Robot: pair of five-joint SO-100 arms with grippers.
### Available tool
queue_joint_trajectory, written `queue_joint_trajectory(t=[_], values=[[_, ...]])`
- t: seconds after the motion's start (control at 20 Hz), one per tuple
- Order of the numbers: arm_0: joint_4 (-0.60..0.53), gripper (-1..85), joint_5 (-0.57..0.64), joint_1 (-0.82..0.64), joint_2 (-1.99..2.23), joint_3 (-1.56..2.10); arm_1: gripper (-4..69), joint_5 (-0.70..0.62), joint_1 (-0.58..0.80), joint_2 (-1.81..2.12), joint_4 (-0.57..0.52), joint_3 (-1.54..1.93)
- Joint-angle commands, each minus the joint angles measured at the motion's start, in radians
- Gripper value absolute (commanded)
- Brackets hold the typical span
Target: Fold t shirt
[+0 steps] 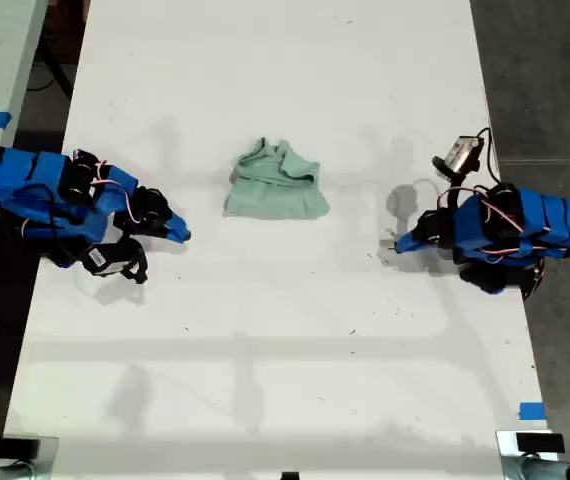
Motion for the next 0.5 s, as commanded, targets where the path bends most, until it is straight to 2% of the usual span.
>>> queue_joint_trajectory(t=[0.0,0.15,0.25,0.4,0.45], values=[[0.002,0.1,0.014,0.012,0.272,0.104,0.7,-0.005,-0.04,0.003,-0.005,0.055],[0.143,0.9,0.015,0.02,0.675,0.284,0.5,0.017,-0.017,0.005,-0.003,0.055],[0.167,2.1,-0.008,0.005,0.661,0.331,1.0,0.031,-0.023,0.005,-0.005,0.058],[0.172,6.1,0.018,0.002,0.66,0.33,0.5,0.037,-0.058,0.005,-0.005,0.058],[0.186,7.1,0.081,-0.015,0.661,0.33,0.5,0.049,-0.095,0.005,-0.005,0.058]])
